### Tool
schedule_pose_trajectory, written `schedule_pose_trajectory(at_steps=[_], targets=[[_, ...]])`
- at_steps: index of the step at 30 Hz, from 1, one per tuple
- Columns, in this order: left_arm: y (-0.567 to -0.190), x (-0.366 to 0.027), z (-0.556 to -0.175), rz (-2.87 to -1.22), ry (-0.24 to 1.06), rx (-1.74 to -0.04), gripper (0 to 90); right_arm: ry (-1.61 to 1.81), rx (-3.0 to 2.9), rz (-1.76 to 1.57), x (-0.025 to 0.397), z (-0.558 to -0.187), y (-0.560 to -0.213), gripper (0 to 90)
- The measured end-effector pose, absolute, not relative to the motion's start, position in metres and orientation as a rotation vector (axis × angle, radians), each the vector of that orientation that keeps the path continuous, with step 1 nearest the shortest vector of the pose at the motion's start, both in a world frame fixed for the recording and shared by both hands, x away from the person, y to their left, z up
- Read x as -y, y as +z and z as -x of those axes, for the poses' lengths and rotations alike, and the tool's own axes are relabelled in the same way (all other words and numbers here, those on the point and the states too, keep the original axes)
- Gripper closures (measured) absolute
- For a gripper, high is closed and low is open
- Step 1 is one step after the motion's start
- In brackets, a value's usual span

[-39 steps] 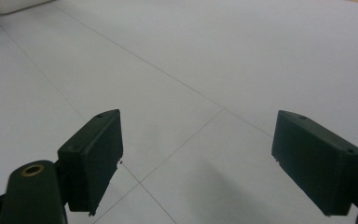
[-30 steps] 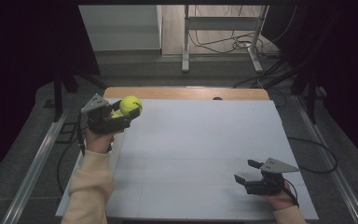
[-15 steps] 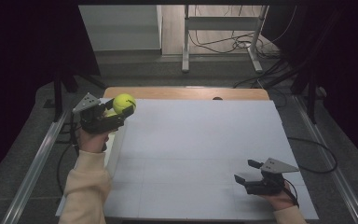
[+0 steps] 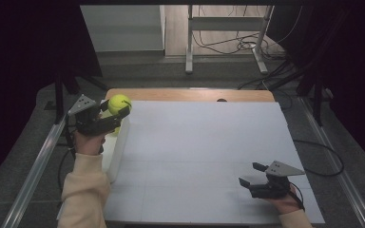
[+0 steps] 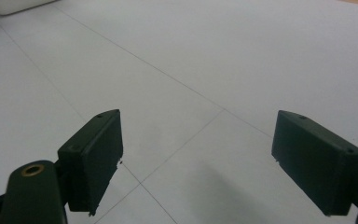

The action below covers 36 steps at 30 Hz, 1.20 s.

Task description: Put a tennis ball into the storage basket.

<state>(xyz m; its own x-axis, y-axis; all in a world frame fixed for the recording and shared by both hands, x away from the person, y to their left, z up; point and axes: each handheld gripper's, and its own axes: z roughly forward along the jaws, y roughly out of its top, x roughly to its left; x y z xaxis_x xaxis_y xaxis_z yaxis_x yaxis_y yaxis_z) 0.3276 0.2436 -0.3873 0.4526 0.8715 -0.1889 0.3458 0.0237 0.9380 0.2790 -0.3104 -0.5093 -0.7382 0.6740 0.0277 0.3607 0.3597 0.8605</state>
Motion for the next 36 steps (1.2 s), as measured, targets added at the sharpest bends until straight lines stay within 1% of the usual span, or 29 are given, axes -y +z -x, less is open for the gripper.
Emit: schedule_pose_trajectory(at_steps=[21,36], targets=[[-0.399,-0.271,-0.320,-1.555,0.606,-1.209,26.3,1.318,-2.303,-0.912,0.310,-0.280,-0.510,16.7],[-0.420,-0.276,-0.316,-1.650,0.571,-1.292,26.3,1.310,-2.311,-0.904,0.308,-0.280,-0.510,16.7]])
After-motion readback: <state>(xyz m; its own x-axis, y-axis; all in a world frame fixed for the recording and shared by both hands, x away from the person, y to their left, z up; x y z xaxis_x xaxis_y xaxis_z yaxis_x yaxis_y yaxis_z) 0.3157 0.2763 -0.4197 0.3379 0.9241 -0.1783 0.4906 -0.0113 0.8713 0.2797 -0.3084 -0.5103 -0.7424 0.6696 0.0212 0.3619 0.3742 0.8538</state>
